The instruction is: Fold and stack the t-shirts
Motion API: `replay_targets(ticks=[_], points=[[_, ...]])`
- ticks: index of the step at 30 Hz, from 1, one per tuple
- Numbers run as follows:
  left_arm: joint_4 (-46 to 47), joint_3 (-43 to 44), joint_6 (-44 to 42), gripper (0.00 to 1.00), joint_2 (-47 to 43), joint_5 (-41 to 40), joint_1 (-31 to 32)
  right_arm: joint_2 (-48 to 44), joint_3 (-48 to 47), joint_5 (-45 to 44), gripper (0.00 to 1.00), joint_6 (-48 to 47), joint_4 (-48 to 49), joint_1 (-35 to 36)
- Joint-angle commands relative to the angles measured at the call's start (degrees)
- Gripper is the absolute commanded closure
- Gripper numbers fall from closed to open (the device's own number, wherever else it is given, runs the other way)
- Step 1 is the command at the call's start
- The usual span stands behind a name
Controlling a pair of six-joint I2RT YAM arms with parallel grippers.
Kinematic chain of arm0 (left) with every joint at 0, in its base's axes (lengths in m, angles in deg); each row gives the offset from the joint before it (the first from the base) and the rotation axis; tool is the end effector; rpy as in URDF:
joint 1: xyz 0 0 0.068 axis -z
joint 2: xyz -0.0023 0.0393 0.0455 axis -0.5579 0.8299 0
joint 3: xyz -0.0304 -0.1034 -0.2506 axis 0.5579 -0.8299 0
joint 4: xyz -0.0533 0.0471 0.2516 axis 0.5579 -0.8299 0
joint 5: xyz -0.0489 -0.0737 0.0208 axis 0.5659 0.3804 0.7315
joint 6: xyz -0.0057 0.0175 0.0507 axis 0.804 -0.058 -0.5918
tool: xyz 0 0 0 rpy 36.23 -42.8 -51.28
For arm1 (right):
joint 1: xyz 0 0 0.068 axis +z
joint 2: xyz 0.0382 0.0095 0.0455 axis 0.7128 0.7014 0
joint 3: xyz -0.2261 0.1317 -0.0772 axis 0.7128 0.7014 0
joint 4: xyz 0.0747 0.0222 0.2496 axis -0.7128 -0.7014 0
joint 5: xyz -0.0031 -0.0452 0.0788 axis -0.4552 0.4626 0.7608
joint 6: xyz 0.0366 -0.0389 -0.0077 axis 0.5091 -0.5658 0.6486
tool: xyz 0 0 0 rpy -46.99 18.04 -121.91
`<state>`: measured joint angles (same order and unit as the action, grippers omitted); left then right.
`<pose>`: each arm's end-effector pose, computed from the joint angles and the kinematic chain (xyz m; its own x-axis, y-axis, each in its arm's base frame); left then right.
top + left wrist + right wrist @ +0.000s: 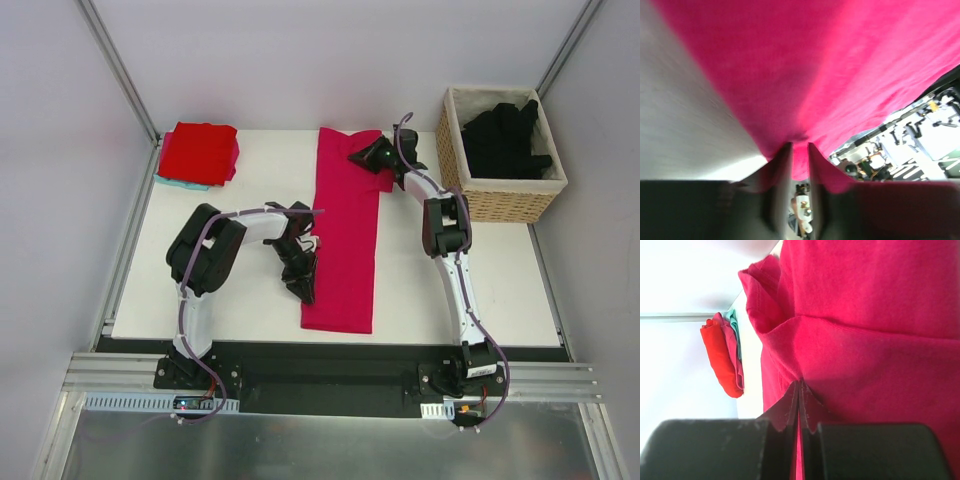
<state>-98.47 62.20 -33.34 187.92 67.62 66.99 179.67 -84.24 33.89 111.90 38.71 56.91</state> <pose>0.2867 -0.2128 0.1160 -0.9502 0.2349 0.2048 0.0757 0.8114 -0.5796 0.6011 0.1410 0.1029 -0.6614 0.4701 -0.5844 -0.2858 0.5623 0.7759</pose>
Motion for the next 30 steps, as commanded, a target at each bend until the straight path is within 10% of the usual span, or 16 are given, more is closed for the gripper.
replay_targets(ticks=[1, 23, 30], points=[[-2.4, 1.8, 0.5, 0.73, -0.6, -4.7, 0.7, -6.5, 2.1, 0.6, 0.99, -2.7, 4.7, -1.3], [-5.1, 24.6, -2.3, 0.63, -15.3, -9.3, 0.4, -26.8, 11.7, 15.5, 0.99, -6.4, 5.8, -1.1], [-0.2, 21.4, -2.7, 0.62, -27.4, -25.4, -4.0, -46.0, 22.9, 6.6, 0.99, -32.6, -30.6, -0.3]])
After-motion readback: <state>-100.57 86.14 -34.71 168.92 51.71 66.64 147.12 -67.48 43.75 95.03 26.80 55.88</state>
